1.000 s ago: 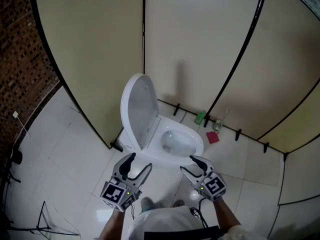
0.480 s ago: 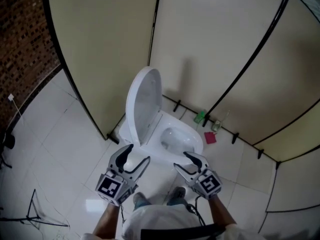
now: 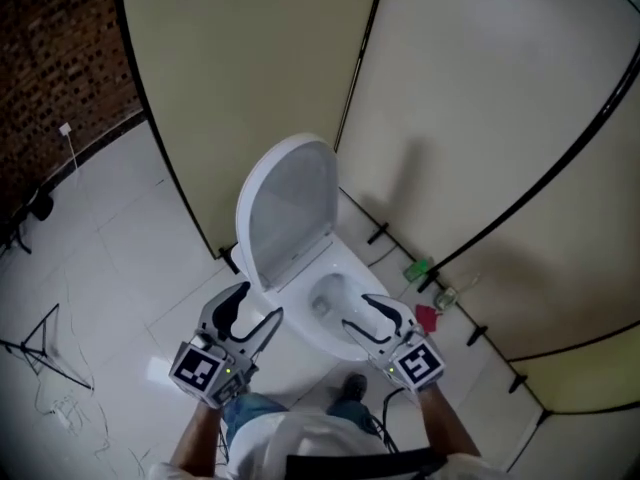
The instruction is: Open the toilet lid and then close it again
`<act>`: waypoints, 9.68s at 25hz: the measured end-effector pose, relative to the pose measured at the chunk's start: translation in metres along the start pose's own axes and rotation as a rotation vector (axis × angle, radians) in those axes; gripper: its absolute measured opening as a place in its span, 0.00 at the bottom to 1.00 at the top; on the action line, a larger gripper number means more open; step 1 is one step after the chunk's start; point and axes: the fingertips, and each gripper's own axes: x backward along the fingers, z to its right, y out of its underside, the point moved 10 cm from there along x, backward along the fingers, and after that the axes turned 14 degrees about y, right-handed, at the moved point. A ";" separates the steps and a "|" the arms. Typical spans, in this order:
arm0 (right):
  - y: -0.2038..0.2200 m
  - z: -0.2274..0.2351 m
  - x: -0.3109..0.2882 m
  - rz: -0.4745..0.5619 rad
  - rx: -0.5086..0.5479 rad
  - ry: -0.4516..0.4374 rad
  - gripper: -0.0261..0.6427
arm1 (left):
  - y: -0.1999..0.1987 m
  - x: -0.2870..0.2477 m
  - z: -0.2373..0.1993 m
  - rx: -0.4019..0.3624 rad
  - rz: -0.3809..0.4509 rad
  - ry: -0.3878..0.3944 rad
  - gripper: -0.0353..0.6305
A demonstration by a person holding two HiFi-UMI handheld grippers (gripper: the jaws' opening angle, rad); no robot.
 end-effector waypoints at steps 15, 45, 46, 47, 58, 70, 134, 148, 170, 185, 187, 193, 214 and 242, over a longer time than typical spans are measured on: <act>-0.010 0.143 -0.005 0.037 0.200 -0.372 0.38 | -0.007 -0.063 0.102 0.091 0.089 -0.302 0.48; 0.034 0.146 0.035 -0.030 -0.024 -0.209 0.38 | -0.057 -0.184 -0.267 0.129 -0.471 -0.173 0.61; 0.035 0.148 0.038 -0.034 -0.031 -0.204 0.38 | -0.055 -0.185 -0.269 0.153 -0.483 -0.175 0.61; 0.037 0.148 0.040 -0.036 -0.037 -0.201 0.38 | -0.054 -0.185 -0.269 0.168 -0.491 -0.178 0.52; 0.048 0.140 0.045 0.002 -0.096 -0.219 0.38 | -0.043 -0.203 -0.162 -0.083 -0.571 -0.163 0.34; 0.113 0.128 0.095 -0.061 -0.268 -0.059 0.38 | 0.058 -0.243 0.053 -0.411 -0.629 -0.036 0.34; 0.118 0.084 0.150 0.032 -0.213 0.048 0.38 | 0.080 -0.165 0.166 -0.075 -0.100 0.265 0.35; 0.064 0.067 0.131 0.072 -0.133 -0.047 0.38 | 0.032 -0.086 0.143 -0.062 -0.079 0.025 0.34; 0.092 0.226 0.071 0.202 0.154 -0.655 0.38 | 0.034 -0.206 0.225 0.041 0.025 -0.552 0.34; 0.192 0.271 0.120 0.165 0.397 -0.758 0.38 | 0.169 -0.258 0.319 0.075 -0.237 -0.813 0.35; 0.211 0.267 0.131 0.157 0.418 -0.748 0.38 | 0.209 -0.263 0.327 0.146 -0.238 -0.830 0.40; 0.287 0.240 0.158 0.064 0.389 -0.772 0.38 | 0.377 -0.265 0.348 0.815 0.614 -0.912 0.41; 0.424 0.248 0.154 -0.013 0.208 -0.846 0.38 | 0.544 -0.338 0.273 0.994 1.075 -1.029 0.65; 0.413 0.243 0.134 0.101 0.349 -0.764 0.38 | 0.482 -0.337 0.278 1.095 1.155 -1.018 0.30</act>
